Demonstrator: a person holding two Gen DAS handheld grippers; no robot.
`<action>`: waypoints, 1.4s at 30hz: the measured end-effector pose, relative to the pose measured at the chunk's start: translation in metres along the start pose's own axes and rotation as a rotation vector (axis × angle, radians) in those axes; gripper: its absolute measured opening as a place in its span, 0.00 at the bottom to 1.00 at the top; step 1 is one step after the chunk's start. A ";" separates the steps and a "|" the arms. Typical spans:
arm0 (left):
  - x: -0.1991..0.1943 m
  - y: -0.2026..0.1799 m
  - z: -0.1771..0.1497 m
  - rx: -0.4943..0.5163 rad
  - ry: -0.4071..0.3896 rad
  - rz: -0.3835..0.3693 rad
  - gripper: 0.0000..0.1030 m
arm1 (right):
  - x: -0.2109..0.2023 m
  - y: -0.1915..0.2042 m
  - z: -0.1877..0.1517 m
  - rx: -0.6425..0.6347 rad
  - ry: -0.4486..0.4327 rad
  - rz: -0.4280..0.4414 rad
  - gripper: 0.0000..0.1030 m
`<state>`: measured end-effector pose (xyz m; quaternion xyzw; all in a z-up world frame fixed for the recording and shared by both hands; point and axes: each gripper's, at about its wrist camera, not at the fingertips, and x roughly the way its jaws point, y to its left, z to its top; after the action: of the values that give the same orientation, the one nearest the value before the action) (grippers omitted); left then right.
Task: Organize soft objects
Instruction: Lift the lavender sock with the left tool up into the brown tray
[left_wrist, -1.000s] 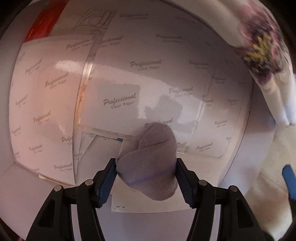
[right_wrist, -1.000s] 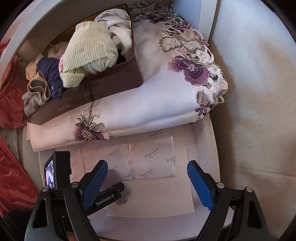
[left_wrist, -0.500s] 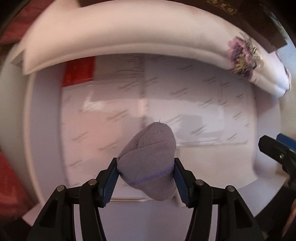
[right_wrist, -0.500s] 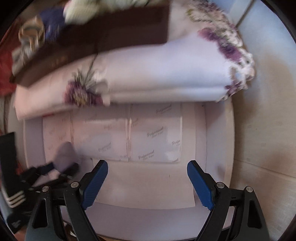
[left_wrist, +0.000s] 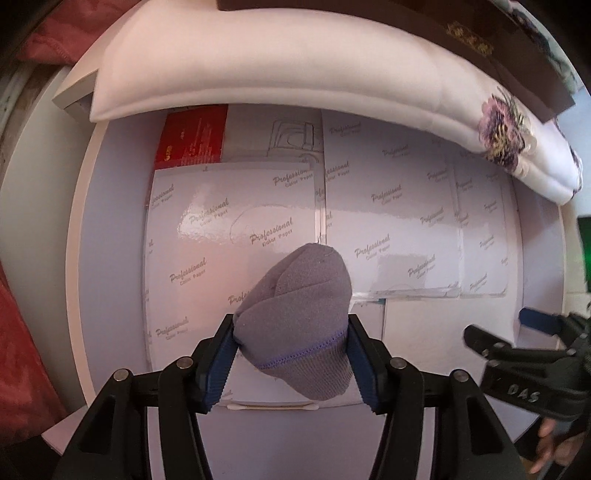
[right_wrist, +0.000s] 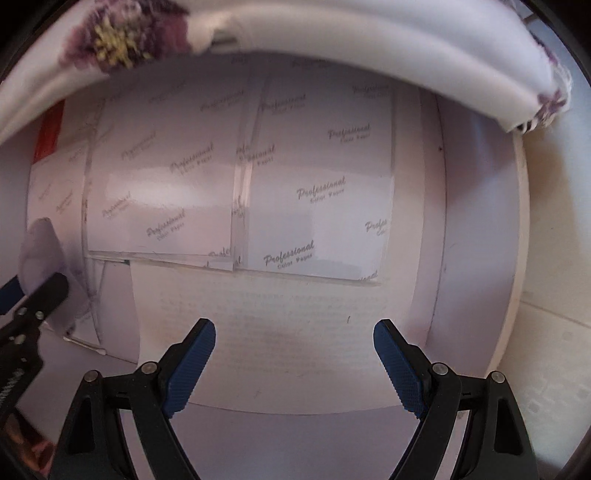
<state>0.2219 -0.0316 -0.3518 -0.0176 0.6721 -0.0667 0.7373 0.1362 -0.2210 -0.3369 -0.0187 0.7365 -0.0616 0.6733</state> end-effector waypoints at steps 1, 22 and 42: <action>-0.002 0.006 0.000 -0.004 -0.007 -0.002 0.56 | 0.002 0.001 -0.001 0.001 -0.002 0.002 0.86; -0.063 0.013 -0.006 0.010 -0.192 0.003 0.56 | -0.009 0.006 0.019 0.026 -0.030 0.052 0.85; -0.114 0.002 -0.014 0.024 -0.332 -0.024 0.56 | -0.012 0.007 0.017 0.023 -0.039 0.055 0.86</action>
<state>0.1978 -0.0148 -0.2406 -0.0277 0.5400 -0.0797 0.8374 0.1547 -0.2142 -0.3275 0.0081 0.7229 -0.0509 0.6891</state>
